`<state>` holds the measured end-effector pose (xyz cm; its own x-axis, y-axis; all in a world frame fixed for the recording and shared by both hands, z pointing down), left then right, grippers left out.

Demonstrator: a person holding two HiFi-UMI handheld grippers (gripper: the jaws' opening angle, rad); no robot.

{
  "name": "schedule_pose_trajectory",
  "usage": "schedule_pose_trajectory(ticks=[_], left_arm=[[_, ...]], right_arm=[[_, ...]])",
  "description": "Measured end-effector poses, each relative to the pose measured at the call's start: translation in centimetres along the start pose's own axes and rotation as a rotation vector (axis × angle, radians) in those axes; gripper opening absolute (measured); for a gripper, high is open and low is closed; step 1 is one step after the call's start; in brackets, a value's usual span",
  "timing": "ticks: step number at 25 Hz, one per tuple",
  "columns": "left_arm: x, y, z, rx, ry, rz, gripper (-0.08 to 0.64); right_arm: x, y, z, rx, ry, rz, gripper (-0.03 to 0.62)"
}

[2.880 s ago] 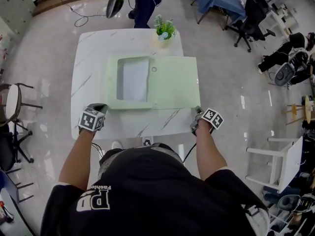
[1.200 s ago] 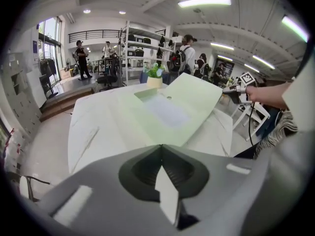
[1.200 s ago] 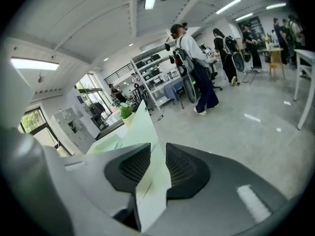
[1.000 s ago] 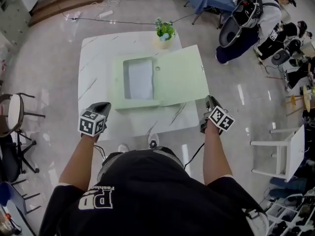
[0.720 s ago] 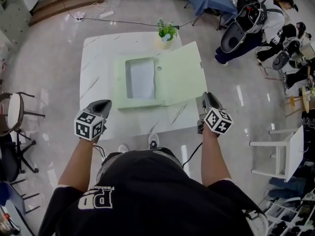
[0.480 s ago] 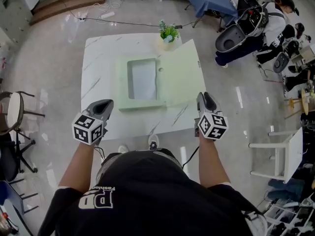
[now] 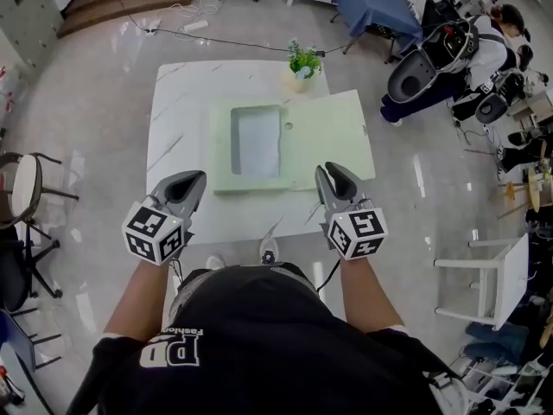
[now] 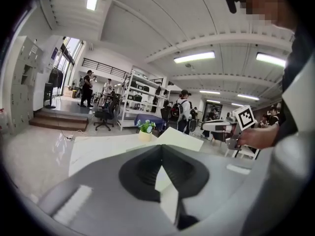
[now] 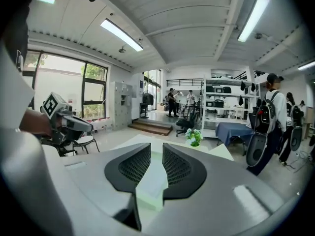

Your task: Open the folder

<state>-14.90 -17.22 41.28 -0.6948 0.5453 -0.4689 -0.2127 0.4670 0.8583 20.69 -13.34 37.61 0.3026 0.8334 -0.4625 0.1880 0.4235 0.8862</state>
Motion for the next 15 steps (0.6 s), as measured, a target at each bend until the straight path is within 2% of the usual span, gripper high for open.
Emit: schedule_pose_trajectory(ticks=[6,15], left_arm=[[0.8,-0.3,0.7,-0.009,-0.005,0.032,0.051],[1.8,-1.1,1.8,-0.042,0.002,0.056,0.051]], right_arm=[[-1.2,-1.1,-3.1,0.022,-0.157,0.007,0.069],[-1.5,-2.7,-6.0,0.055,-0.282,0.047,0.034]])
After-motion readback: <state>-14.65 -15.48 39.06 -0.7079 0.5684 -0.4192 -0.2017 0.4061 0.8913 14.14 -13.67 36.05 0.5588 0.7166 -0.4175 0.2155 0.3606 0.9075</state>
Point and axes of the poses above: the fingertips, and each gripper's own axes: x backward along the fingers, z to its right, y out of its underside, the point moved 10 cm from there along x, backward along the fingers, and after that the axes turned 11 degrees about -z, right-handed, at the moved point
